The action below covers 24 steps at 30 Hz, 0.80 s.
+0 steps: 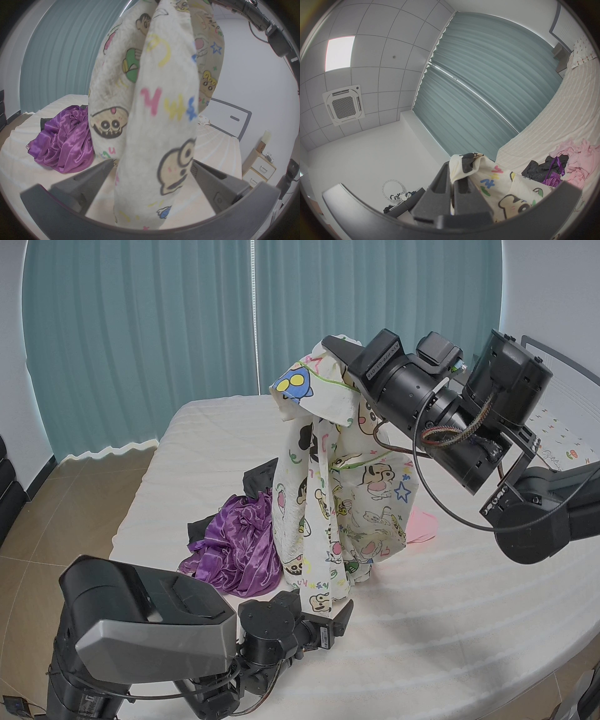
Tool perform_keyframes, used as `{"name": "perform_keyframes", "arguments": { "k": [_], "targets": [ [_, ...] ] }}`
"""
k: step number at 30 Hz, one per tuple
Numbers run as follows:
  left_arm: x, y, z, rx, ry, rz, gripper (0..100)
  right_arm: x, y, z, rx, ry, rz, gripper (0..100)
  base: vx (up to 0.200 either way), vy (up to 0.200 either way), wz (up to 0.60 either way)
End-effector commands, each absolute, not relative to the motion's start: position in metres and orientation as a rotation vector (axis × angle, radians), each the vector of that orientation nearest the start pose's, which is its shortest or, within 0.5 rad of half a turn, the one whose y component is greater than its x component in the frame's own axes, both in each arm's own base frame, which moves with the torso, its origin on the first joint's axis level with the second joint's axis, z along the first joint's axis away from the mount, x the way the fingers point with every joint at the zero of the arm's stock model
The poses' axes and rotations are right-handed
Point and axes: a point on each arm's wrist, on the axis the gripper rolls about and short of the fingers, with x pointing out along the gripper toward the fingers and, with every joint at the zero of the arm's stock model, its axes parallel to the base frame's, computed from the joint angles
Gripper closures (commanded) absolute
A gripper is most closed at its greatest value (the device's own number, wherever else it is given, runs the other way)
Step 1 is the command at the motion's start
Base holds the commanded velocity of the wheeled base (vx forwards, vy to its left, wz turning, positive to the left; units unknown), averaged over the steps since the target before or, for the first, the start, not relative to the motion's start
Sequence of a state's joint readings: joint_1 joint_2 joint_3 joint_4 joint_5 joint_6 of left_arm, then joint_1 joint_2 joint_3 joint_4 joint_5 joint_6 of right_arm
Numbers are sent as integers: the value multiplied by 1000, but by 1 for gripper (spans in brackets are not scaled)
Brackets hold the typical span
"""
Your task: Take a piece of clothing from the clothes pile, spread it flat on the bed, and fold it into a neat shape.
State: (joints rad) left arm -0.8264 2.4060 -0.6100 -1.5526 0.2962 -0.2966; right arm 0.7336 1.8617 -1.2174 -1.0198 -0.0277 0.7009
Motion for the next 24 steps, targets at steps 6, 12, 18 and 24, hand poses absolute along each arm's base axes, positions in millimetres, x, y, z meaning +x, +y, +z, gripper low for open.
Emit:
{"name": "perform_keyframes", "arguments": {
  "k": [6,12,18,24],
  "targets": [
    [256,-240,-18,-156,298,-432,100,274,237,278,803,-96,779,100,0,0,0],
    [246,-220,-12,-157,343,-405,100,282,218,266,784,-78,712,100,0,0,0],
    [226,-188,33,-251,312,-370,100,296,168,234,737,-43,547,100,0,0,0],
    [234,-151,89,-336,123,-284,100,310,120,213,714,-33,384,100,0,0,0]
  ]
}}
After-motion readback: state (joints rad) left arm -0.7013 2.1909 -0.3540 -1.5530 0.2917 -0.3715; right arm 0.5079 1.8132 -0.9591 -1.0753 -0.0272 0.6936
